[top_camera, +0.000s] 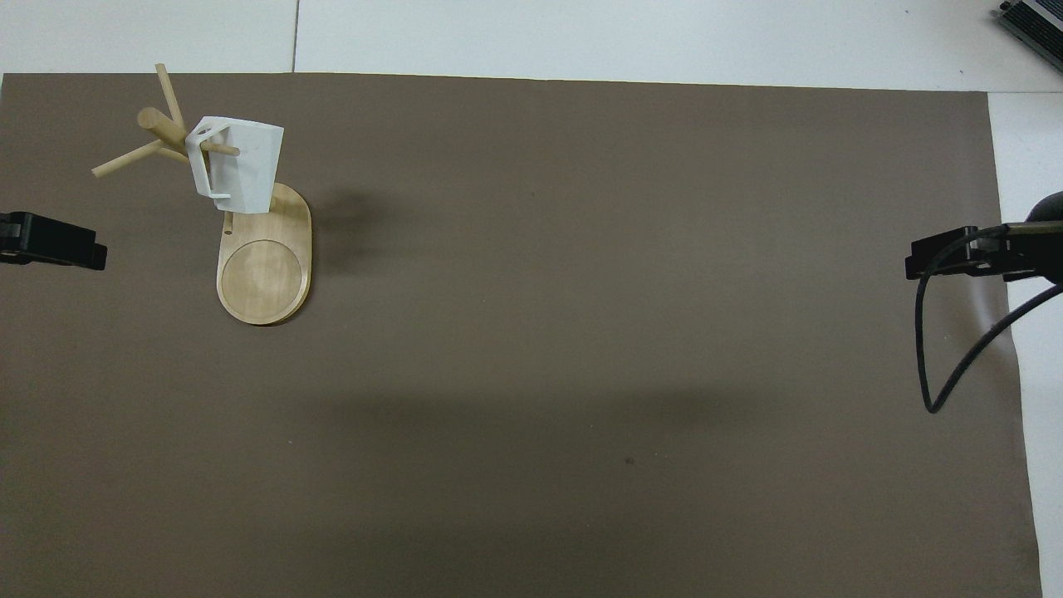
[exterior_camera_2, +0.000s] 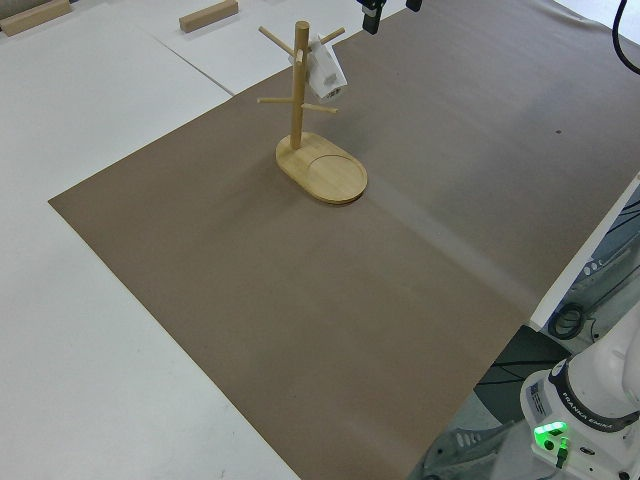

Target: Hang cup on rack

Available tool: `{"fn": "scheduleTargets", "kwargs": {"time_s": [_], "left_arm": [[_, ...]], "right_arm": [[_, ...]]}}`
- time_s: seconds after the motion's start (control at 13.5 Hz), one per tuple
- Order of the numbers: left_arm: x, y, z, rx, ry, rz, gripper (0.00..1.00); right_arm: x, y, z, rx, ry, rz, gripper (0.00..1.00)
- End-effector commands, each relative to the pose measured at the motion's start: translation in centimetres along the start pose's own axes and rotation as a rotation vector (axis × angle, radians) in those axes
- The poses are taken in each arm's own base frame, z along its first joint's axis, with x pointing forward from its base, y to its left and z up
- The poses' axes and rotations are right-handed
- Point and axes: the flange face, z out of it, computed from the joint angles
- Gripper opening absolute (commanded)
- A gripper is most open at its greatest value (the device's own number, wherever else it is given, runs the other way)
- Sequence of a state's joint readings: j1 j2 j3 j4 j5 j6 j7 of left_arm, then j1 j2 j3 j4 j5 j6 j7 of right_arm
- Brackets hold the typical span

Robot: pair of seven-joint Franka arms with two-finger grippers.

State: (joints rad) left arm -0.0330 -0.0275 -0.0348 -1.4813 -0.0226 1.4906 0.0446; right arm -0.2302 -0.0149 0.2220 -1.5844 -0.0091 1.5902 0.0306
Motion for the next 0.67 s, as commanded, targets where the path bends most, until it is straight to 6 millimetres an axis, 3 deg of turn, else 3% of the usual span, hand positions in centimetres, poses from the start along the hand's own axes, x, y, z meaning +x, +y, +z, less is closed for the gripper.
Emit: {"fn": "scheduleTargets", "kwargs": {"time_s": [0.0,0.37,0.59], "left_arm": [[-0.7,0.9,-0.2,0.008,-0.014,0.011,1.00],[-0.5,0.1,1.0,0.005,-0.031,-0.003,1.00],[-0.6,0.7,1.2,0.004,-0.036,0.012,1.00]], "right_arm": [[-0.6,0.1,0.0,-0.003,0.002,0.007,1.00],[-0.5,1.1,-0.1,-0.003,0.003,-0.011,1.00],[-0.5,1.6,-0.1,-0.003,0.006,-0.001,1.00]]}}
